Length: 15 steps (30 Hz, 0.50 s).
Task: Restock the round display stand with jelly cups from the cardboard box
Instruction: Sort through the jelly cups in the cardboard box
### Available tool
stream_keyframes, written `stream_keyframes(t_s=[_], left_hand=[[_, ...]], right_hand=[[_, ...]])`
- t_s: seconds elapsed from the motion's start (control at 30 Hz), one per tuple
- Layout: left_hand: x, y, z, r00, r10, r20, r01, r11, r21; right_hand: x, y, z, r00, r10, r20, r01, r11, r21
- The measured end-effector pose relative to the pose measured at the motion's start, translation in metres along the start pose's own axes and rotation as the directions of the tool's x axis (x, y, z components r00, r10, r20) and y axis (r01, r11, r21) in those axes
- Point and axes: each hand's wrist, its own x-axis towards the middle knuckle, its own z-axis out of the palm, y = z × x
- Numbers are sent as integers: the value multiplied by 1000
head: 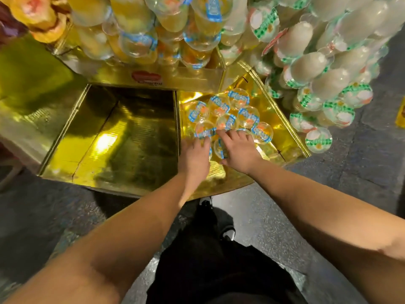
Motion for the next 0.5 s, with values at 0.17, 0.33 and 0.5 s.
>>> stream_keyframes(t_s=[0.17, 0.33, 0.5], left_hand=[[5, 2, 9, 1000, -15, -21, 15, 1000, 11], [10, 3, 13, 999, -4, -34, 4, 1000, -3], [13, 3, 14, 997, 10, -81, -15, 999, -53]], right_hand=[[13, 1, 14, 1000, -18, 2, 18, 1000, 4], [20, 0, 25, 1000, -30, 4, 30, 1000, -7], [19, 1, 37, 999, -39, -36, 38, 999, -11]])
